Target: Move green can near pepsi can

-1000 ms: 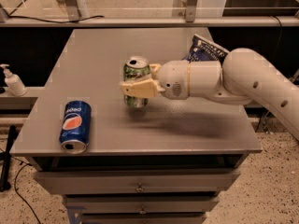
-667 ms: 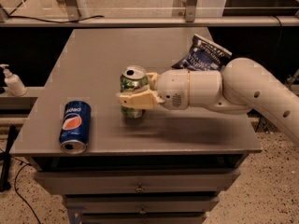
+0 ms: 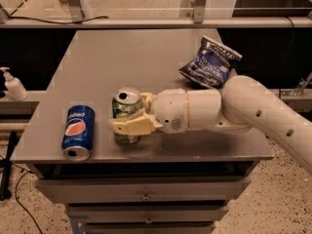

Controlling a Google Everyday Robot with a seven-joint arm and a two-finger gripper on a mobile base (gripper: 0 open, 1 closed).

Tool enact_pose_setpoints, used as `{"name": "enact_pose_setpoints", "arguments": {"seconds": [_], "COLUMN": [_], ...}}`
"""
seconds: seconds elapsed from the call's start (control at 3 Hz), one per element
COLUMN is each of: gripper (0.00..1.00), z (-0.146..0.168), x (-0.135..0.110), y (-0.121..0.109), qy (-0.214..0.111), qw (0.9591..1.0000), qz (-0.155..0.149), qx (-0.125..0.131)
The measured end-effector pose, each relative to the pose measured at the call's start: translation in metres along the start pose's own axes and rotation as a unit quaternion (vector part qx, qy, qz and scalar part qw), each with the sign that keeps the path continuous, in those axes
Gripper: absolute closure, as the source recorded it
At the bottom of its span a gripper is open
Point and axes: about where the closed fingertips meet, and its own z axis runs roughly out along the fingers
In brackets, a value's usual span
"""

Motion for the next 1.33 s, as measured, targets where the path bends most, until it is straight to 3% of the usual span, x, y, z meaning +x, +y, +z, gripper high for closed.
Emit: {"name": "enact_pose_setpoints", "arguments": {"seconds": [0.33,0.67,1.33], "gripper": [1.0,0.85,0.37], "z": [0.0095,0.0157,0.0157], "x": [0.0074,0.0111,0.01], "y": [0.0156,0.025,0.0254], "qy": [0.008,0.02,0.02], "qw": [0.9995,0.9984,0.9984], "qz": [-0.014,-0.03,-0.03], "qx": [-0.026,-0.043,-0.044]}}
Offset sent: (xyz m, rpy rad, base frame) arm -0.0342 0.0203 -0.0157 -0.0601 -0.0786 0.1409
